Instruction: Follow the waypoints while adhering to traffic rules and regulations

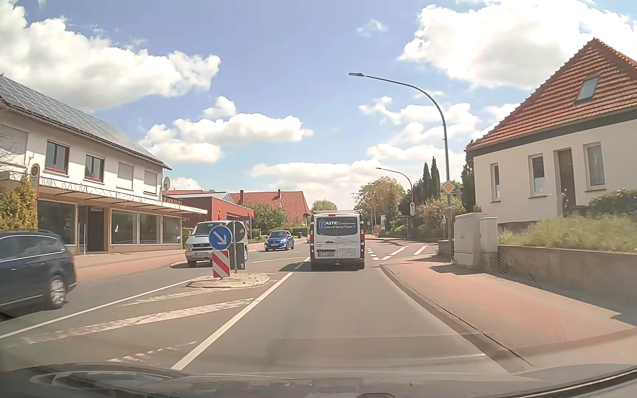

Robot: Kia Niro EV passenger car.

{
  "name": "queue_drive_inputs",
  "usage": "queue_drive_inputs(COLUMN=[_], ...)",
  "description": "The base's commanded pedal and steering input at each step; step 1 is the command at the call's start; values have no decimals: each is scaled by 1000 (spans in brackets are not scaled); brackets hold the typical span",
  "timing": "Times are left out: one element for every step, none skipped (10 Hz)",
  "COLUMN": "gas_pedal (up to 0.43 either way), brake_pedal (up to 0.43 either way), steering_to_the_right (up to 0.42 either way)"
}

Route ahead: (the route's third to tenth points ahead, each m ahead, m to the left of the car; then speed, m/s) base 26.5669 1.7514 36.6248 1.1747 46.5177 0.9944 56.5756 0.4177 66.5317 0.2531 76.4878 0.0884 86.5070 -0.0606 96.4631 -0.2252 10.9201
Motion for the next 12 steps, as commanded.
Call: queue_drive_inputs(gas_pedal=[248, 228, 228, 228, 228, 240, 248, 287, 299, 299, 299, 299], brake_pedal=[0, 0, 0, 0, 0, 0, 0, 0, 0, 0, 0, 0], steering_to_the_right=[-5, -5, -4, -5, -5, -4, -4, -3, 0, 1, 1, 1])
